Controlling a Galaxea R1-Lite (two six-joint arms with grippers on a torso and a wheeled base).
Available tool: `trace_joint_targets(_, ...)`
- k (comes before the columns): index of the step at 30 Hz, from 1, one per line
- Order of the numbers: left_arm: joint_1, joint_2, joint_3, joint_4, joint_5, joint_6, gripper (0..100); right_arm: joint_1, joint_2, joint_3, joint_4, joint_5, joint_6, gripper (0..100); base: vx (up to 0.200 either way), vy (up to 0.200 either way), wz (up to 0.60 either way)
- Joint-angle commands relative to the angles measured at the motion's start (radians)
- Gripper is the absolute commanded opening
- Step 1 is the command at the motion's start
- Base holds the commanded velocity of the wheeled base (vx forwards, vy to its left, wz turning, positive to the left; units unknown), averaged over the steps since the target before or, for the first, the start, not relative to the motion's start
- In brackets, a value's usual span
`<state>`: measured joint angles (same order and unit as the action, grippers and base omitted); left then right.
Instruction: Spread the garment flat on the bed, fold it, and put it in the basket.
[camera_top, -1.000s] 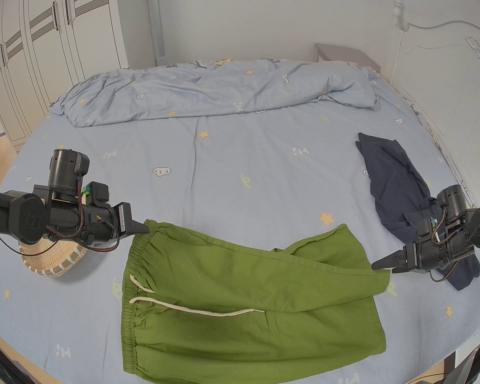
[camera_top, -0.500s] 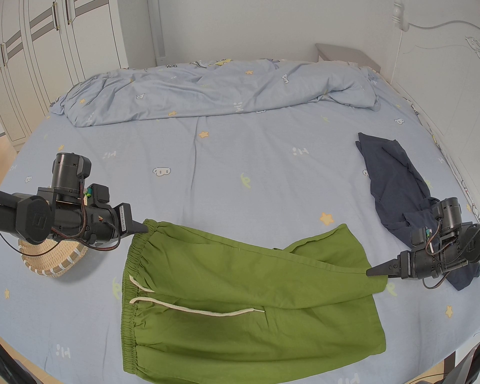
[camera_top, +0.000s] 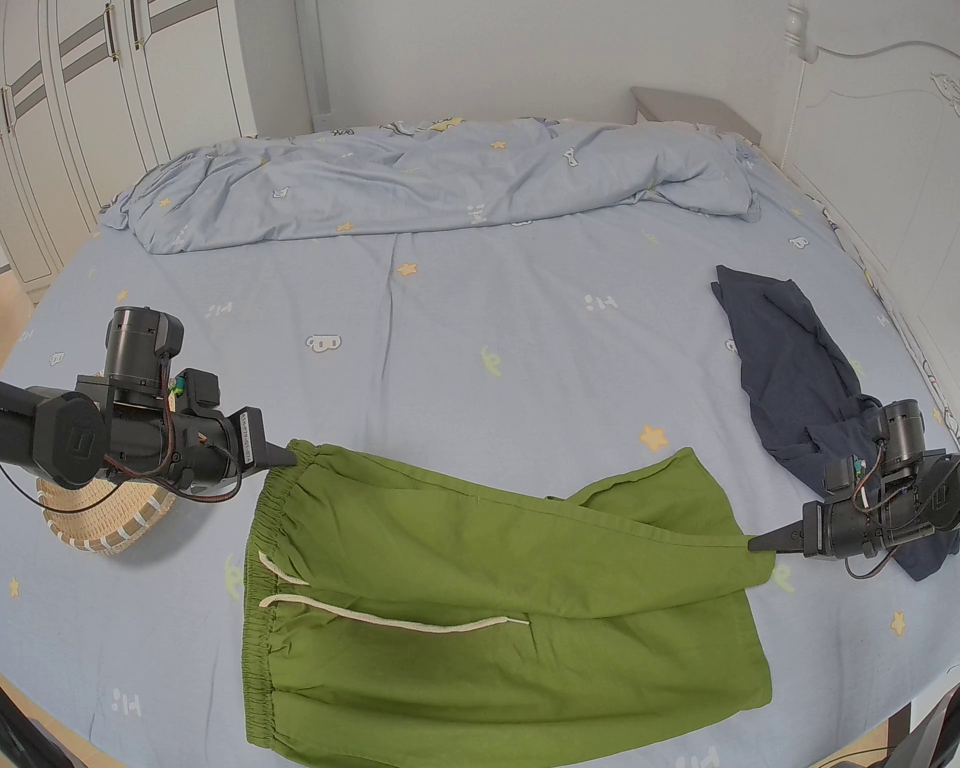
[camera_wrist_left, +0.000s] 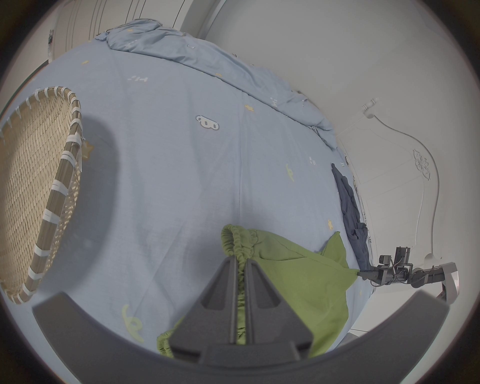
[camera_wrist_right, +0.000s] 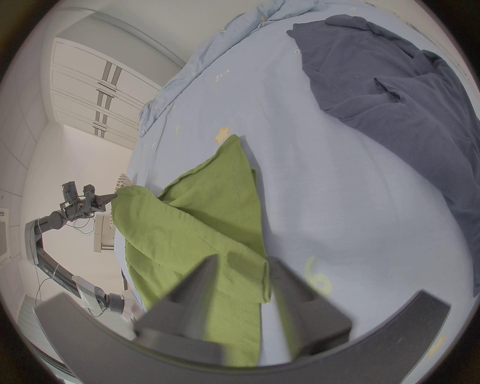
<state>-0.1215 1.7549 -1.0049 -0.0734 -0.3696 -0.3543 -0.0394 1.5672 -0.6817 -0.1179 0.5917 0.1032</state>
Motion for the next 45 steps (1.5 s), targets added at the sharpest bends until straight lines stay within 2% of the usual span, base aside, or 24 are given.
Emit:
trace_joint_targets(1,0.0,0.002,0.0,0.0,0.0,0.0,0,-0.037,0.0,-0.002,-0.003,0.039,-0.002,0,0.0,0.0,0.0)
trace_joint_targets(3,0.002,0.002,0.0,0.0,0.0,0.0,0,-0.05,-0.001,-0.006,-0.003,0.06,-0.002,0,0.0,0.0,0.0)
trace_joint_targets(12,0.0,0.002,0.003,0.0,-0.002,0.0,0,-0.047,-0.059,-0.006,0.003,0.06,-0.003,0,0.0,0.0,0.0)
trace_joint_targets(14,0.0,0.002,0.003,0.0,-0.002,0.0,0,-0.017,-0.118,-0.004,0.009,0.059,0.013,0,0.0,0.0,0.0)
trace_joint_targets(18,0.0,-0.002,0.005,0.0,0.0,0.0,0,0.136,-0.268,-0.042,0.113,0.053,0.141,0,0.0,0.0,0.0)
trace_joint_targets(19,0.0,-0.002,0.005,0.0,0.0,0.0,0,0.136,-0.268,-0.042,0.113,0.053,0.141,0,0.0,0.0,0.0)
trace_joint_targets(20,0.0,-0.005,0.006,-0.002,-0.002,-0.002,0,0.19,-0.306,-0.094,0.193,0.036,0.155,0,0.0,0.0,0.0)
trace_joint_targets(21,0.0,-0.006,0.008,-0.002,-0.002,-0.002,0,0.21,-0.317,-0.124,0.234,0.016,0.156,0,0.0,0.0,0.0)
trace_joint_targets(22,0.0,-0.012,0.009,-0.002,-0.002,-0.002,0,0.236,-0.325,-0.185,0.323,-0.041,0.156,0,0.0,0.0,0.0)
trace_joint_targets(23,0.0,-0.014,0.011,-0.002,-0.002,-0.002,0,0.239,-0.326,-0.193,0.333,-0.05,0.156,0,0.0,0.0,0.0)
trace_joint_targets(24,0.002,-0.029,0.019,-0.002,-0.002,-0.002,0,0.274,-0.329,-0.265,0.437,-0.155,0.156,0,0.0,0.0,0.0)
trace_joint_targets(25,0.003,-0.049,0.025,-0.002,-0.003,-0.003,0,0.309,-0.337,-0.308,0.5,-0.228,0.159,0,0.0,0.0,0.0)
trace_joint_targets(27,0.005,-0.071,0.031,-0.006,-0.005,-0.003,0,0.355,-0.357,-0.34,0.54,-0.277,0.165,0,0.0,0.0,0.0)
trace_joint_targets(32,0.01,-0.092,0.046,-0.008,-0.006,-0.003,0,0.437,-0.447,-0.384,0.629,-0.285,0.205,0,0.0,0.0,0.0)
trace_joint_targets(36,0.011,-0.094,0.052,-0.008,-0.005,-0.003,0,0.441,-0.486,-0.415,0.712,-0.276,0.214,0,0.0,0.0,0.0)
trace_joint_targets(41,0.011,-0.094,0.054,-0.012,-0.002,-0.003,0,0.431,-0.486,-0.407,0.722,-0.274,0.217,0,0.0,0.0,0.0)
trace_joint_targets(45,0.028,-0.092,0.061,-0.031,-0.002,-0.003,0,0.427,-0.455,-0.418,0.71,-0.279,0.262,0,0.0,0.0,0.0)
